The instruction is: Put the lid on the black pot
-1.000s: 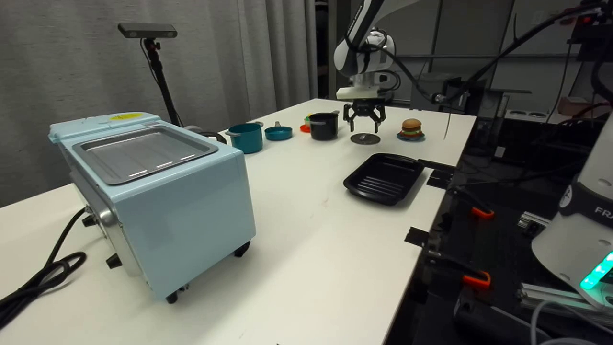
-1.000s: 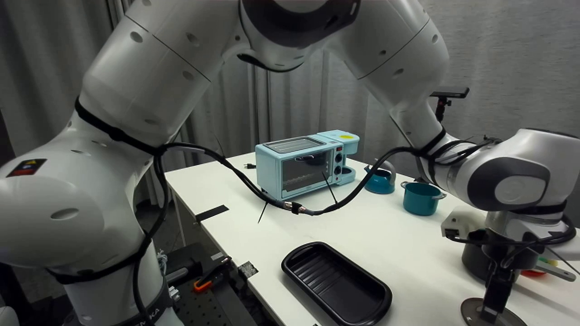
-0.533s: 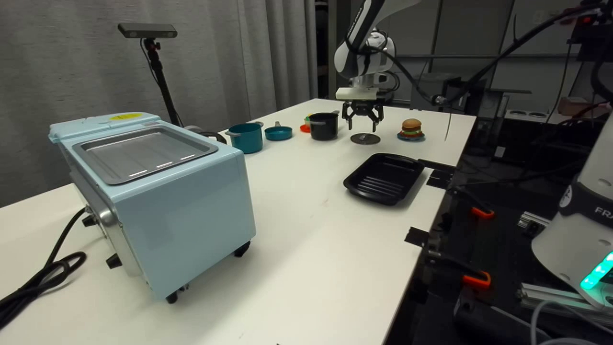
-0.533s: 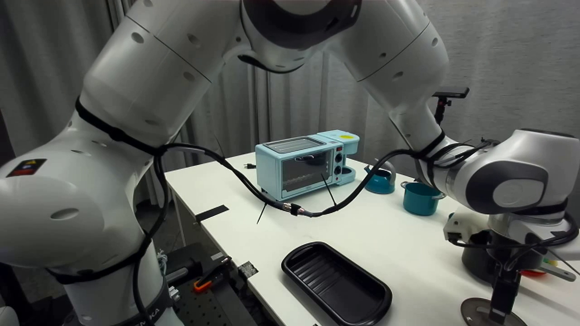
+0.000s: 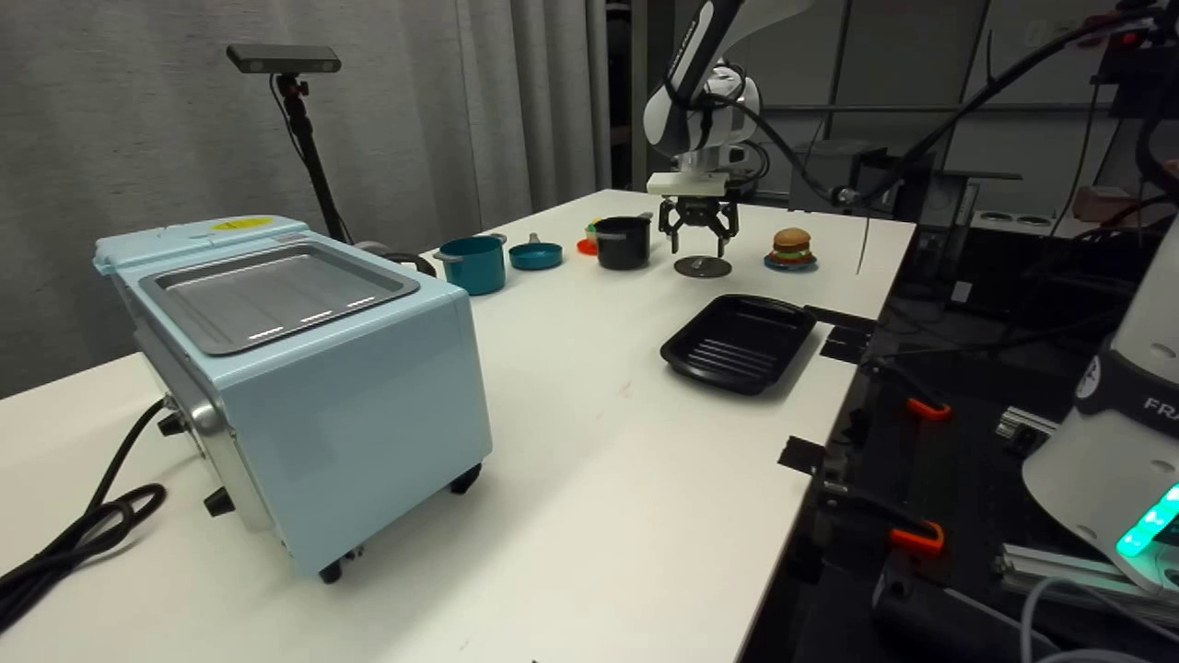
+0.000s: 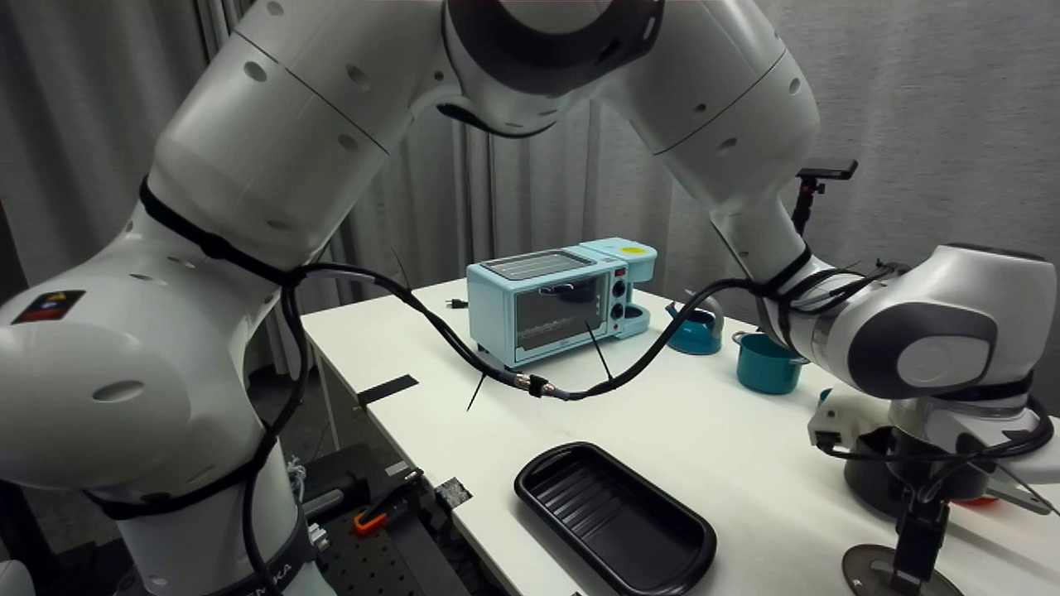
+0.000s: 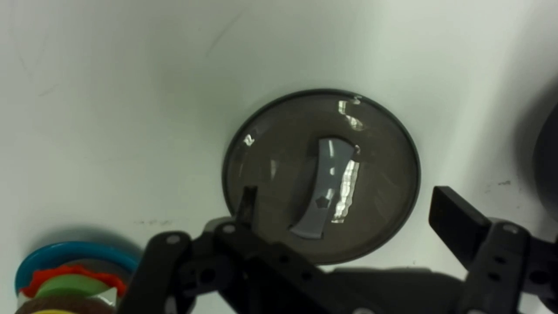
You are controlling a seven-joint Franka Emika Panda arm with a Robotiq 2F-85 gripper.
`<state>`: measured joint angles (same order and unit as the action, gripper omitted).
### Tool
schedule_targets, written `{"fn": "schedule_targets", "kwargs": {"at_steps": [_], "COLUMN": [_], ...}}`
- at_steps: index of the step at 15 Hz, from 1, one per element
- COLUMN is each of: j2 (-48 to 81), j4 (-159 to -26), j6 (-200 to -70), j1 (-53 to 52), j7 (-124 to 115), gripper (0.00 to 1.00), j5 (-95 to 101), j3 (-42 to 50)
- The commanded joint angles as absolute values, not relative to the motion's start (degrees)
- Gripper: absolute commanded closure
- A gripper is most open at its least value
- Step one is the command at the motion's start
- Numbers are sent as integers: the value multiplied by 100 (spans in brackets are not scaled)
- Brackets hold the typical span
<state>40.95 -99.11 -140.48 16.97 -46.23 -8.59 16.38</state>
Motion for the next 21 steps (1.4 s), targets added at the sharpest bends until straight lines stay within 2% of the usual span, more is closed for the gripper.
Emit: {"fn": "schedule_targets", "kwargs": {"at_steps": [1, 9, 10, 12, 21], "j2": [4123, 4339, 4374, 4381, 4301], "j4": [-9884, -9841, -9792, -9795, -9761], "j6": [-14026, -14214, -14179, -14190, -14166], "j1": [1631, 1697, 1707, 1703, 1713], "j7": [-4566, -4479, -4478, -4477, -4462], "gripper": [0, 0, 22, 32, 100], "j5": [-945, -1040, -1046, -1045, -1041], "j3": [1718, 1621, 1616, 1620, 1620]}}
